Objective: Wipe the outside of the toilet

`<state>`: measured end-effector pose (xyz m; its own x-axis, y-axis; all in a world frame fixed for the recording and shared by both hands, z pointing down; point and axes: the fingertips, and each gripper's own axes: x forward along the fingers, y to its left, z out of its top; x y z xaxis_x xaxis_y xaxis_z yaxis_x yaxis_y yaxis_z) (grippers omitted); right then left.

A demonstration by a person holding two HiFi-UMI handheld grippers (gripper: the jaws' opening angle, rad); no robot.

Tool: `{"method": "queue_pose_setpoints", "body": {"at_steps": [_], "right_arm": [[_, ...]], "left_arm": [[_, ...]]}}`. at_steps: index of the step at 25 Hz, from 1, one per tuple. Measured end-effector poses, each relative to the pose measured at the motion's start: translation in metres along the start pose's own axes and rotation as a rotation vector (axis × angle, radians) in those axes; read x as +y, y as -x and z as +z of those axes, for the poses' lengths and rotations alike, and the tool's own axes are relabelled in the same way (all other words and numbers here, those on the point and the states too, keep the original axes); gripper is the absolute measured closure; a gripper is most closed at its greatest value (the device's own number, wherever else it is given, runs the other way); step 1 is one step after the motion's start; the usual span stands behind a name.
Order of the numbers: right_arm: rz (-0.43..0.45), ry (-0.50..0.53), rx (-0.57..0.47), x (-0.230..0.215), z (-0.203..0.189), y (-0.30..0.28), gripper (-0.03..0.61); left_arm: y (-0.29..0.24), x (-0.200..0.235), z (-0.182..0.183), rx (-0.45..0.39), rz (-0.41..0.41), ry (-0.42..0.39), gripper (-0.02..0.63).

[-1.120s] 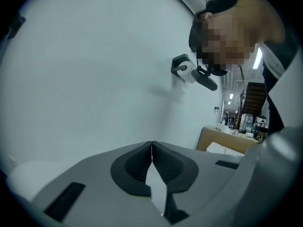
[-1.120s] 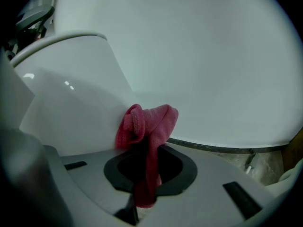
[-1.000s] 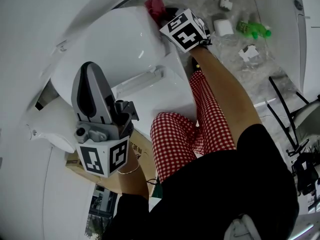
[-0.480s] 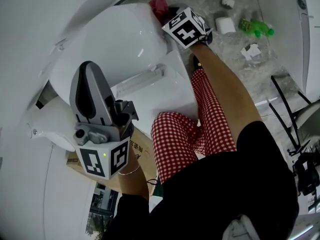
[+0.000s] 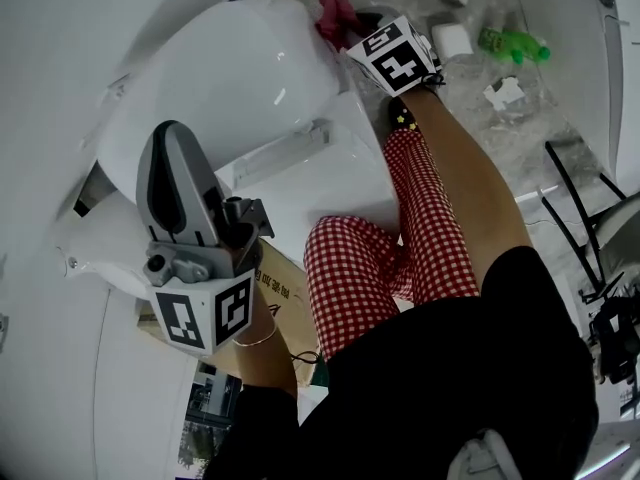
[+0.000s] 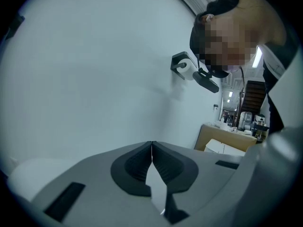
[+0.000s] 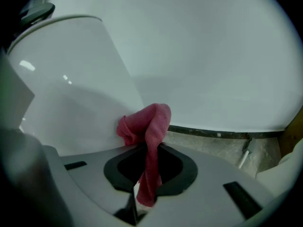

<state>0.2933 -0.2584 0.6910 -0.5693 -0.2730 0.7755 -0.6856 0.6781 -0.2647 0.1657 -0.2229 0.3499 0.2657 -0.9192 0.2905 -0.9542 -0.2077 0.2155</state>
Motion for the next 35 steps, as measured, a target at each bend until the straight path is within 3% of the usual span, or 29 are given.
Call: {"method": "queue_pose_setpoints", "body": {"at_steps": [3, 9, 16, 26, 31, 35], "right_arm": [[-0.010, -0.007, -0.051, 0.000, 0.017, 0.037, 0.518], [0.005, -0.011, -0.274, 0.013, 0.050, 0.119, 0.518], [0.199, 0.094, -0.474, 0.081, 0.071, 0.199, 0.518], [0.377, 0.275, -0.659, 0.142, 0.095, 0.246, 0.518], [0.448, 0.156, -0.590, 0.145, 0.097, 0.222, 0.518], [0.422, -0.002, -0.555, 0.130, 0.102, 0.197, 0.518]], "left_arm": [[-0.002, -0.004, 0.002, -0.003, -0.010, 0.005, 0.603], [-0.005, -0.009, 0.007, -0.015, -0.025, 0.002, 0.603], [-0.001, -0.012, 0.005, -0.013, -0.019, 0.010, 0.603], [-0.002, -0.026, 0.011, -0.021, -0.046, -0.001, 0.603], [-0.002, -0.029, 0.008, -0.020, -0.050, 0.003, 0.603], [0.000, -0.028, 0.005, -0.011, -0.045, 0.011, 0.603]]}}
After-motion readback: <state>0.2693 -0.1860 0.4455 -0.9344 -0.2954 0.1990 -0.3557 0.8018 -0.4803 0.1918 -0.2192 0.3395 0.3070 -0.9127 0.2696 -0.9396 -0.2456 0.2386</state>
